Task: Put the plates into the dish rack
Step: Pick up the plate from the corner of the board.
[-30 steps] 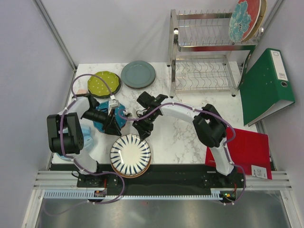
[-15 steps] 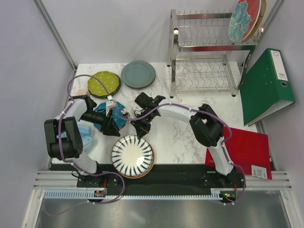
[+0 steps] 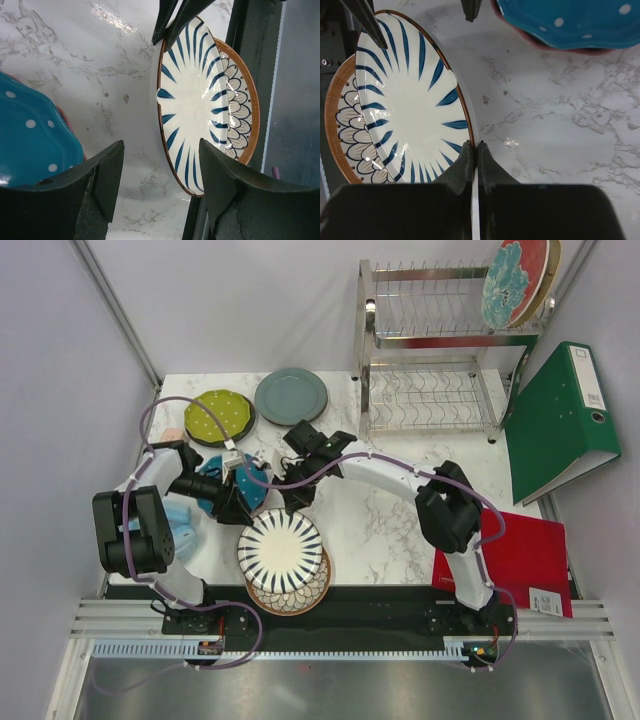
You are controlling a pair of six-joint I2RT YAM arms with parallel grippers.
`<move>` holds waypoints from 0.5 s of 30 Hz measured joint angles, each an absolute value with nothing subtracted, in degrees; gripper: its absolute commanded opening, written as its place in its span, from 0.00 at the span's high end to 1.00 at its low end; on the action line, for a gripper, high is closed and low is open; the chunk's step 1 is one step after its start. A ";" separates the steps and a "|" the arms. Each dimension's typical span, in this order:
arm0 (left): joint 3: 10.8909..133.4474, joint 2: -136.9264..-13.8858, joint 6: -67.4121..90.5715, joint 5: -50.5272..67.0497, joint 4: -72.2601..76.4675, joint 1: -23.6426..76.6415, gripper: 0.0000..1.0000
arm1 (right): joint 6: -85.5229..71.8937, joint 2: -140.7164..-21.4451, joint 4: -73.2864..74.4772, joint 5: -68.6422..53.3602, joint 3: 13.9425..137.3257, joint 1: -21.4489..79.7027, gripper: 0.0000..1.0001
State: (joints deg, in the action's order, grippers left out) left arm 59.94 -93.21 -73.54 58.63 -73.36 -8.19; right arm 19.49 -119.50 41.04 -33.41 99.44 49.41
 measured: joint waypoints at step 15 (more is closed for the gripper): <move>60.38 -97.38 -72.27 60.38 -70.32 -1.21 0.57 | 17.74 -117.78 38.35 -29.52 102.08 48.75 1.00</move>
State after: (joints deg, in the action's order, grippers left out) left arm 60.38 -97.38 -72.27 60.38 -70.32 -1.21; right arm 17.74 -117.78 38.35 -29.52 102.08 48.75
